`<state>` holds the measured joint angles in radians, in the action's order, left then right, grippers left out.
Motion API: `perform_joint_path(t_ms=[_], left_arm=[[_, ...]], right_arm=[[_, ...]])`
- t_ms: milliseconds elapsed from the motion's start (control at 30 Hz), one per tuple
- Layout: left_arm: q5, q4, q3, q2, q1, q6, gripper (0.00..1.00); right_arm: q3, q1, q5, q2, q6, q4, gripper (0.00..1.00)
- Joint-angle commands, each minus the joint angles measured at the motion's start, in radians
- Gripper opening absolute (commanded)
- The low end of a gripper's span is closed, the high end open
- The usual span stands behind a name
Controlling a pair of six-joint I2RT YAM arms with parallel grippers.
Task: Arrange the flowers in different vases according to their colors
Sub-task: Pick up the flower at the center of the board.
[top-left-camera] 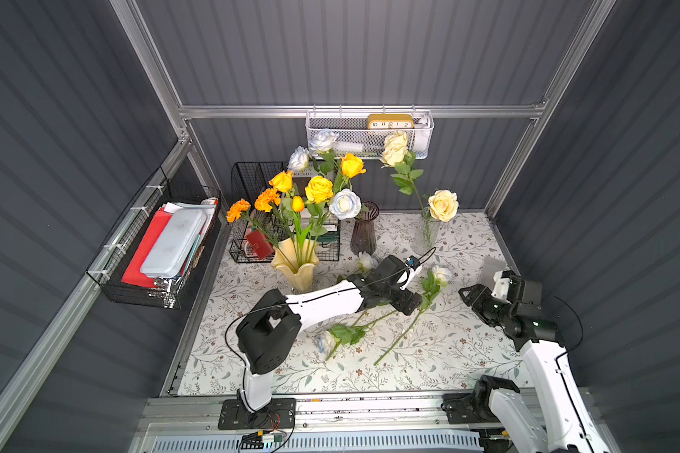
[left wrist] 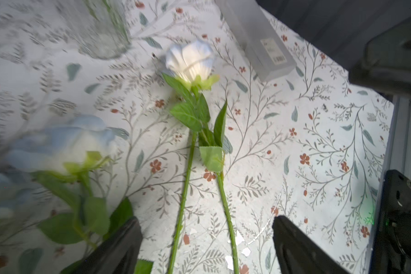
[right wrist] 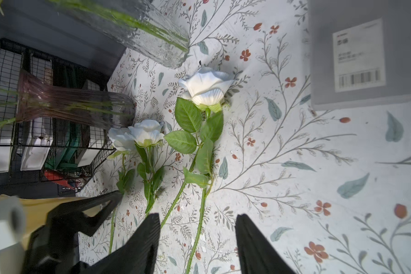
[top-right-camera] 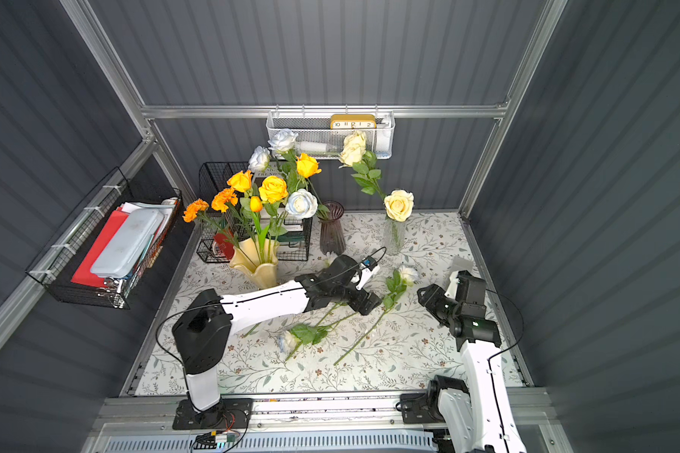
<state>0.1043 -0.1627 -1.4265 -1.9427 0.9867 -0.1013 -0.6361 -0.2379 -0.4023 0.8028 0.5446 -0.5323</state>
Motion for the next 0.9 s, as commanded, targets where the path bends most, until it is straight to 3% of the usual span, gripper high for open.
perform_joint_path(t_ms=[0, 233, 867], left_arm=[[0.112, -0.116, -0.109, -0.079, 0.010, -0.036, 0.89], [0.119, -0.219, -0.198, -0.209, 0.023, -0.068, 0.87], [-0.043, -0.332, -0.297, -0.366, 0.080, -0.118, 0.76]], right_arm=[[0.024, -0.024, -0.043, -0.003, 0.000, 0.015, 0.56], [0.049, -0.046, -0.063, -0.025, -0.010, 0.033, 0.56], [0.071, -0.056, -0.101, -0.057, -0.021, 0.058, 0.55]])
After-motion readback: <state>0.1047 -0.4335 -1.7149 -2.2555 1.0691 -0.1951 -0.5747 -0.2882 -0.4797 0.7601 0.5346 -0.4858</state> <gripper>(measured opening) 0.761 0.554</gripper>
